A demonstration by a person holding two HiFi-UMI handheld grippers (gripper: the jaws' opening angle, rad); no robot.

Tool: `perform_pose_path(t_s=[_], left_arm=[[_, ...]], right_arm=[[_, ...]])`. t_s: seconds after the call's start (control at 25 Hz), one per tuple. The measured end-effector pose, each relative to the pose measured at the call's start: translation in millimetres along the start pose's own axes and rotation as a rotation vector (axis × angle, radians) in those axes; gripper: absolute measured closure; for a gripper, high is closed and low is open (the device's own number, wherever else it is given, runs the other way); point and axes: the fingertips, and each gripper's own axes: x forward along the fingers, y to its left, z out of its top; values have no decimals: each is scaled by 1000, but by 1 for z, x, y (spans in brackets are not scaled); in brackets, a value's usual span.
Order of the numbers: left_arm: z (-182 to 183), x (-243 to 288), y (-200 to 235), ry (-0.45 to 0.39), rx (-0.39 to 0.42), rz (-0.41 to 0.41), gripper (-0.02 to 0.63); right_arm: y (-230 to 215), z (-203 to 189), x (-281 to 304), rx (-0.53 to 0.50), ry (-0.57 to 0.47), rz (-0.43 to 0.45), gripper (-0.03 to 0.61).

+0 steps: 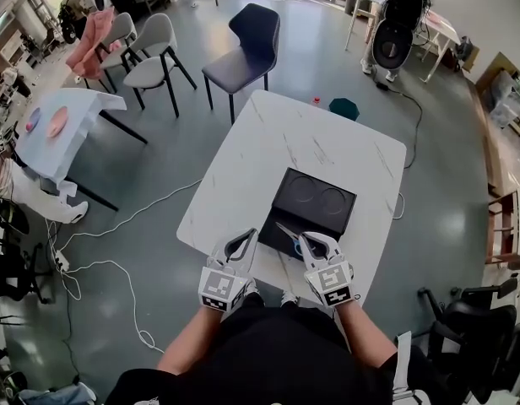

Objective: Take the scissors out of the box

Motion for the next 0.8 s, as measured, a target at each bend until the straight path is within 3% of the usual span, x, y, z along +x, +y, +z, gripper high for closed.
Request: perform_pose_path(t_s=[0.2,0.52,0.56,0.64,0.8], left_arm=[[0,-1,4,-1,-12,0,604],[-7,-5,9,8,-30,0,604],[-8,-5,9,10,-34,-3,604],[-10,-5,9,15,-38,-9,604],[-12,-8,12,20,-41,-6,604]], right_arm=[[5,-37,15,-14,190,47,571],[-5,-73,28,-3,331,61,568],[-4,-76,30,14,345,67,556],[-3,-81,33,51,378,82,449],[-6,-97,39,29,461,82,439]])
